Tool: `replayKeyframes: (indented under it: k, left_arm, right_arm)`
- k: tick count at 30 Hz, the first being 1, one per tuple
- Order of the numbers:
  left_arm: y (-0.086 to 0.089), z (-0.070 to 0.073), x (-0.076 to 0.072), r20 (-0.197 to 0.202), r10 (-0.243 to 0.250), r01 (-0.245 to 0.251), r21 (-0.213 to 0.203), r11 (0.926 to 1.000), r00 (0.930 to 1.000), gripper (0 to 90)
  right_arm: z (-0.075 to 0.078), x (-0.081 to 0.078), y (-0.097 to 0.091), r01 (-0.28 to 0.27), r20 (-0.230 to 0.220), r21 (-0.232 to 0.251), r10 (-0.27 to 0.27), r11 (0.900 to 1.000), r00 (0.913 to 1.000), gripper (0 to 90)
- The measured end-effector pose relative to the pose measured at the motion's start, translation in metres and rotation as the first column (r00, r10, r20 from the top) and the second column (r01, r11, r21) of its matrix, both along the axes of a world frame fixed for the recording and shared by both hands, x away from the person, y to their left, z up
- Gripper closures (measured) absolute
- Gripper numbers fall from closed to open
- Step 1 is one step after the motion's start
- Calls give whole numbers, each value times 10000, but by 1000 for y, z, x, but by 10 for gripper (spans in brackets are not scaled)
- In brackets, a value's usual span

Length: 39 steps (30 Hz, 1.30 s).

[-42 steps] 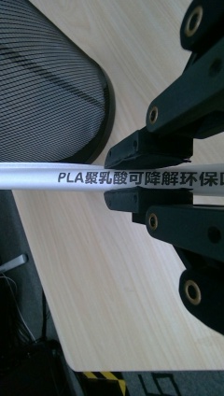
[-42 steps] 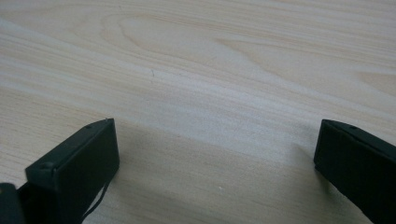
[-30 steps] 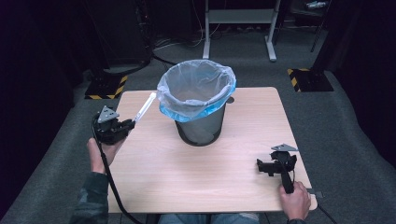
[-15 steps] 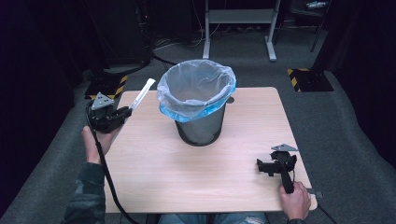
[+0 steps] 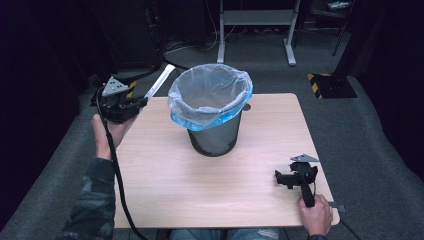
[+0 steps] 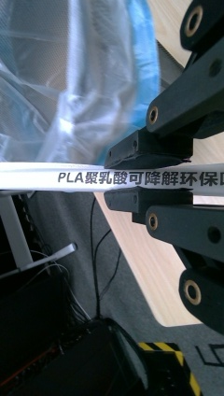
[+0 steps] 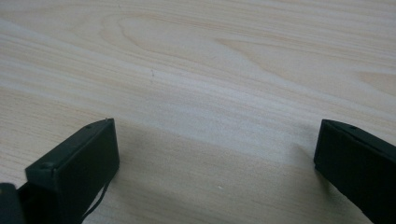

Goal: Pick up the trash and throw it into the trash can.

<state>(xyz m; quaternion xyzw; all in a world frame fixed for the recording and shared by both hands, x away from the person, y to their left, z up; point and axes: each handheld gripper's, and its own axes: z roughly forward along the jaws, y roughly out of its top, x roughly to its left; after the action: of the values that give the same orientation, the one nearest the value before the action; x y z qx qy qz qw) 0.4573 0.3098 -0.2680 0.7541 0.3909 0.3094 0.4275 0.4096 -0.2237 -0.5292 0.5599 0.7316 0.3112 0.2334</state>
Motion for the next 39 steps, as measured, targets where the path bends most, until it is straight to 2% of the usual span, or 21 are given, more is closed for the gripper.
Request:
replayKeyframes:
  k: [5,11,13,25,28,39]
  left_arm:
    - [-16,15,11,168,-316,315,86,9995,9994,787]
    - [-31,26,24,198,-610,611,-46,9981,9979,787]
    - [-43,32,30,302,-810,812,-45,9967,9963,787]
    - [-79,41,56,224,-1416,1413,139,9899,9897,787]
    - [-91,46,63,311,-1712,1716,-107,9851,9847,787]
    - [-127,54,84,381,-2219,2230,-285,9744,9743,786]
  right_arm:
    - [0,0,0,3,-2,1,-3,10000,10000,0]
    - [0,0,0,5,-1,3,-5,10000,10000,0]
    - [0,0,0,6,0,1,-6,10000,10000,0]
    - [0,0,0,-7,-1,-10,7,10000,10000,0]
    - [0,0,0,-39,-9,-28,39,10000,10000,0]
    - [0,0,0,-6,1,15,6,10000,10000,0]
